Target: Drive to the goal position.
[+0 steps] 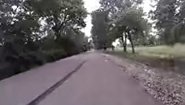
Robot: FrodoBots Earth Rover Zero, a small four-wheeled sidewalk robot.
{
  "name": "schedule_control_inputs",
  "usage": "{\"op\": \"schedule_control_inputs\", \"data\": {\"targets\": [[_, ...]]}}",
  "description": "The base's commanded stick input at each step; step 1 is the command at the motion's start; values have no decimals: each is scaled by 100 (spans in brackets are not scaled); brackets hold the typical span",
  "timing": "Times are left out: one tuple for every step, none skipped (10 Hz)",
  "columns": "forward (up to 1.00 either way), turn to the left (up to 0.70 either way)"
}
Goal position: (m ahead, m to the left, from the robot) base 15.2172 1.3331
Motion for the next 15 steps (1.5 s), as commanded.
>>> {"op": "schedule_control_inputs", "data": {"targets": [[100,-2],[100,-2],[100,-2],[100,-2],[100,-2],[100,-1],[100,1],[100,1],[100,1],[100,1],[100,-2],[100,-6],[100,-9],[100,-10],[100,-11]]}}
